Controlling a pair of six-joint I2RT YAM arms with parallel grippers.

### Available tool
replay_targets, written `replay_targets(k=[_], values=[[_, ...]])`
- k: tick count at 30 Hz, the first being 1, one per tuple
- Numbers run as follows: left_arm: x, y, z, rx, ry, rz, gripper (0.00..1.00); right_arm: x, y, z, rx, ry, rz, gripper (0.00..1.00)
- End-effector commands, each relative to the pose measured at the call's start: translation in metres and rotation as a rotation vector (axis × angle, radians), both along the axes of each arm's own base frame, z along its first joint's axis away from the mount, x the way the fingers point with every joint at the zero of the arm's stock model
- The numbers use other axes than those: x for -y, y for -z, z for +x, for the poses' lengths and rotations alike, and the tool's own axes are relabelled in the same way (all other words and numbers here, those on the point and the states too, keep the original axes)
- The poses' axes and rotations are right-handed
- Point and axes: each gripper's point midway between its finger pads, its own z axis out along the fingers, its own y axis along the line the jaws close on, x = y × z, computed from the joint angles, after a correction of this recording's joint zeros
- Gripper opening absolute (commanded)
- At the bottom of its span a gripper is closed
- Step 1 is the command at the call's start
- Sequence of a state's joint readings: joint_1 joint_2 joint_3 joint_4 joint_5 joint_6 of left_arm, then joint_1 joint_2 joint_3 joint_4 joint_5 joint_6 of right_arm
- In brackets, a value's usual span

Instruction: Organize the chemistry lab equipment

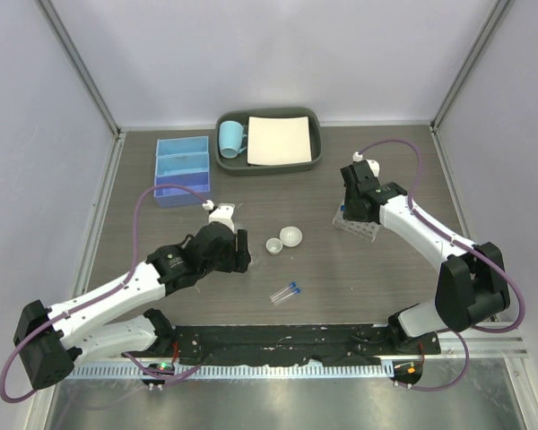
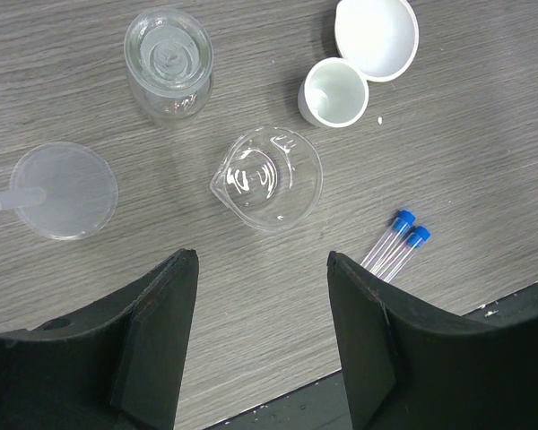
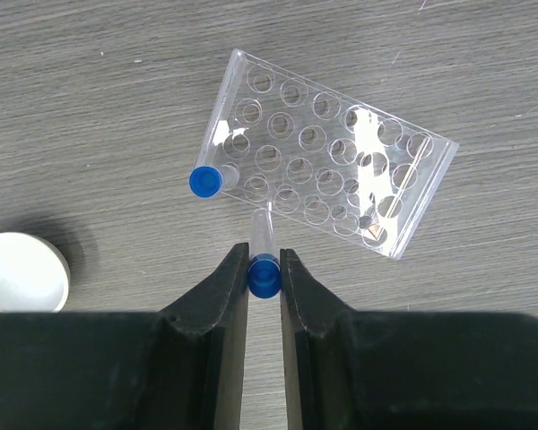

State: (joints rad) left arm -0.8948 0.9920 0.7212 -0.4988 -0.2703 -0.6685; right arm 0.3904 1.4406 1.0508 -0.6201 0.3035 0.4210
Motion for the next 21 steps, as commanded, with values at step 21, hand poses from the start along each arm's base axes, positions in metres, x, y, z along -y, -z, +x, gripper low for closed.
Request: replay_targets(k=[21], values=[[0.003, -0.007, 0.006, 0.037, -0.003, 0.0, 0.63, -0.006, -0.046, 0.025, 0.116, -0.001, 0.022, 0.01]])
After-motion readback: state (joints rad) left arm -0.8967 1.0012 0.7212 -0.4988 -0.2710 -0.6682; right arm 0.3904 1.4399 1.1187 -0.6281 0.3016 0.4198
